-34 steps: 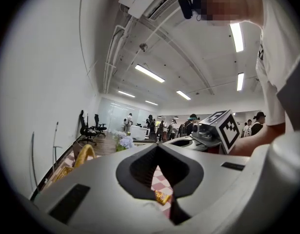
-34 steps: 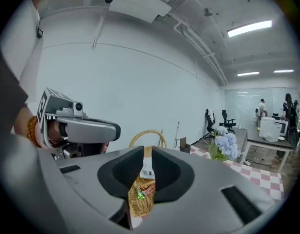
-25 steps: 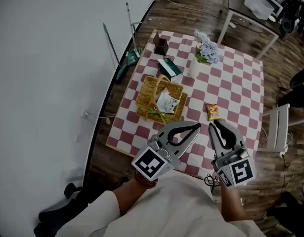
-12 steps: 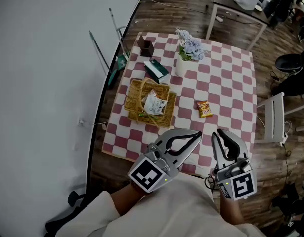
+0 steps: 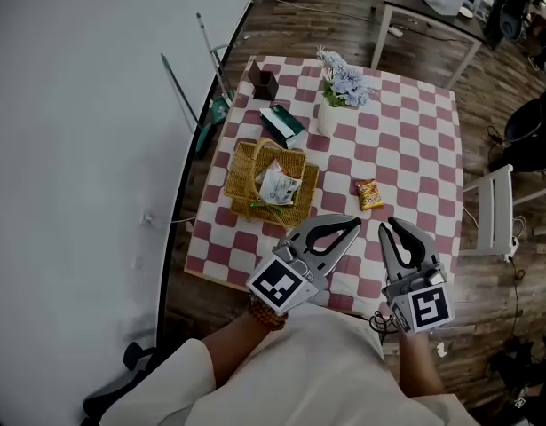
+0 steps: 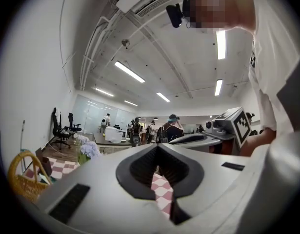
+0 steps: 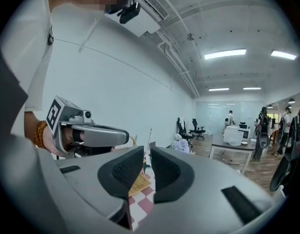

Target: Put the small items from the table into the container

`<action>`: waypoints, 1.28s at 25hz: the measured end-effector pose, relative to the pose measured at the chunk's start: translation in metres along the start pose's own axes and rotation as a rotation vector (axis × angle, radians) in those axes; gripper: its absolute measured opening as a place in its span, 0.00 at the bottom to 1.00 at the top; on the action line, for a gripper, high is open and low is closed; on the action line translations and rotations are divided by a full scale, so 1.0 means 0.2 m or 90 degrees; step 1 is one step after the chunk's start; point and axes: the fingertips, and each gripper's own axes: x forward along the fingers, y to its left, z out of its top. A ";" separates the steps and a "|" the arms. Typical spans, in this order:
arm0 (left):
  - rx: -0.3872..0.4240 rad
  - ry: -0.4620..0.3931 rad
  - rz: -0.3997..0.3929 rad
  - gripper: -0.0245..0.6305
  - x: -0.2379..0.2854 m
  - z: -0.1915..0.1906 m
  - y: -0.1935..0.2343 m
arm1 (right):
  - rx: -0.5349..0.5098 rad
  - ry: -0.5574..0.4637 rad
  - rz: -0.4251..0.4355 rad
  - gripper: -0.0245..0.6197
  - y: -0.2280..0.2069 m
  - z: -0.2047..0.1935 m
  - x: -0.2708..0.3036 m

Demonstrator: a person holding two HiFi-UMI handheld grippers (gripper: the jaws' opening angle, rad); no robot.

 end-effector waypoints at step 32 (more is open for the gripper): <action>-0.163 0.287 0.052 0.08 0.51 -1.53 0.59 | -0.047 0.523 0.043 0.22 -0.33 -1.82 0.73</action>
